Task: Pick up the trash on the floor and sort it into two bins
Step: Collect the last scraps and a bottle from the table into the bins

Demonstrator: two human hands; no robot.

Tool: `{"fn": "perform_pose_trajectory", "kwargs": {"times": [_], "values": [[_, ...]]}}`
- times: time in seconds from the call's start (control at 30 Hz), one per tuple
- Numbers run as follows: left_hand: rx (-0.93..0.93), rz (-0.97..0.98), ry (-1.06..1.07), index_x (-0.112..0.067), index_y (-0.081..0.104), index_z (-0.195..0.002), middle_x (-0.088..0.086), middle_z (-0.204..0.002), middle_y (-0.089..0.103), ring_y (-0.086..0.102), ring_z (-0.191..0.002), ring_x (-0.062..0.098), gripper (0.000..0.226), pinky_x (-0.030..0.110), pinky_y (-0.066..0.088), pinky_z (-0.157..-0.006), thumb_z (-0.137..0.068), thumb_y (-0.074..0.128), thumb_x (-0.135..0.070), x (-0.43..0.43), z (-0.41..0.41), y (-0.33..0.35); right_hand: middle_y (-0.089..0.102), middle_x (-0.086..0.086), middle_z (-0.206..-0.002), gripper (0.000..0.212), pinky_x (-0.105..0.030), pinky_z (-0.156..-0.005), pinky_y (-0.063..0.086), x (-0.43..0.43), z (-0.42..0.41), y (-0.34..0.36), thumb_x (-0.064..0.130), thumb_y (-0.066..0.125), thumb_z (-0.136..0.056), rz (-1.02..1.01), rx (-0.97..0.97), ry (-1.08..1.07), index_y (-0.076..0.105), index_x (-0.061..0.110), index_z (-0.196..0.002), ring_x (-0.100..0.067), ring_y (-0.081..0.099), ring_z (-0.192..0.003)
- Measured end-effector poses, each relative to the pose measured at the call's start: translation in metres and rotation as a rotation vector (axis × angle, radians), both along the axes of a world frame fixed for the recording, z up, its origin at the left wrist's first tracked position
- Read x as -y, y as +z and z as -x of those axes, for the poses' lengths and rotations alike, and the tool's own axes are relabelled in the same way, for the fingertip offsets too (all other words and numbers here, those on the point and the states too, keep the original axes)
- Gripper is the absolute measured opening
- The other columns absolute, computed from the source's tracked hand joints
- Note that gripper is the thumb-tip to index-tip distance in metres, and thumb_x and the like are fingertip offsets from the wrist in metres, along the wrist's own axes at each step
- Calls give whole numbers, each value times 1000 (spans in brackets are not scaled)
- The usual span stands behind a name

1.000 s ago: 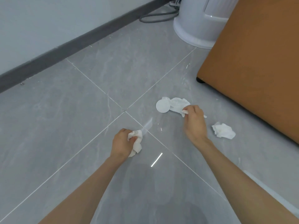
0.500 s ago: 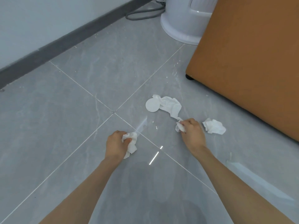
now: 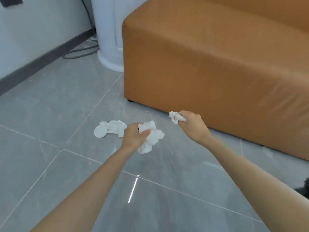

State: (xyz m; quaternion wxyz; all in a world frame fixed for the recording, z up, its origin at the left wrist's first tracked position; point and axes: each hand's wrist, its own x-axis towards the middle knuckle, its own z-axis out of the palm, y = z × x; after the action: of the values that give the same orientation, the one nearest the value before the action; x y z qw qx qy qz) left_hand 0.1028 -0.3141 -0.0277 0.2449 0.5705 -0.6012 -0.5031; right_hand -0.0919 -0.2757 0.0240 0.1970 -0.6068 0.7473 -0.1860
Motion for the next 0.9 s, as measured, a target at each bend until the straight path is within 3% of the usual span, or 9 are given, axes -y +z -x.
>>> {"fn": "perform_pose_trajectory", "kwargs": {"times": [0.07,0.2,0.33,0.5,0.6,0.7,0.77,0.83,0.9], "values": [[-57,12,-67,-15,51,-62,-3,-63,52,50,-65,17,26,23,35,-54,-85,64,-12,-4,39,33,49,-1,-72,16,-28,-52,27,-25,34,41,7,42,-91,21,-5,-46,58,1,-92,-17,36,-60],[-205,48,-221,-2,60,-79,-1,-68,53,50,-66,15,12,25,37,-58,-84,64,-12,-30,116,91,45,3,-68,16,-21,-46,25,-94,93,106,13,43,-91,73,4,-200,57,5,-90,-14,32,-55],[-274,58,-414,-11,60,-80,-5,-74,58,55,-68,10,9,22,40,-57,-85,65,-16,-83,198,145,53,-6,-74,18,-28,-53,29,-181,148,141,12,41,-91,138,-39,-389,56,2,-93,-16,37,-61],[-374,7,-533,-15,58,-77,-5,-76,60,57,-73,14,12,22,43,-57,-85,67,-17,-167,285,182,51,3,-80,19,-20,-55,39,-295,191,157,11,47,-94,273,-101,-644,55,18,-78,-17,48,-66],[-394,-50,-580,-11,60,-88,0,-84,62,58,-78,18,9,23,44,-58,-85,67,-18,-223,327,196,58,-11,-86,11,-42,-73,49,-365,218,156,10,49,-93,300,-119,-807,57,4,-89,-33,57,-82],[-387,-120,-633,-12,60,-84,1,-85,62,59,-82,20,10,29,50,-69,-85,66,-20,-265,358,205,60,-22,-83,15,-44,-71,47,-421,231,154,12,51,-93,318,-117,-918,57,-1,-89,-40,59,-82],[-380,-155,-682,-9,63,-93,6,-93,65,62,-88,23,16,33,52,-78,-85,67,-21,-295,378,208,60,-23,-80,12,-41,-66,45,-456,232,151,11,52,-91,315,-103,-981,59,1,-89,-40,58,-79],[-375,-178,-740,-8,63,-96,8,-98,65,62,-92,24,18,34,50,-81,-84,68,-21,-322,393,206,60,-24,-78,11,-38,-61,41,-486,231,144,11,53,-90,301,-89,-1032,58,2,-86,-40,57,-76],[-348,-193,-808,-12,60,-86,7,-94,64,61,-88,23,12,33,50,-81,-85,68,-22,-350,404,200,58,-18,-71,11,-33,-57,38,-516,228,136,12,54,-91,279,-80,-1090,58,7,-82,-36,56,-69]]}}
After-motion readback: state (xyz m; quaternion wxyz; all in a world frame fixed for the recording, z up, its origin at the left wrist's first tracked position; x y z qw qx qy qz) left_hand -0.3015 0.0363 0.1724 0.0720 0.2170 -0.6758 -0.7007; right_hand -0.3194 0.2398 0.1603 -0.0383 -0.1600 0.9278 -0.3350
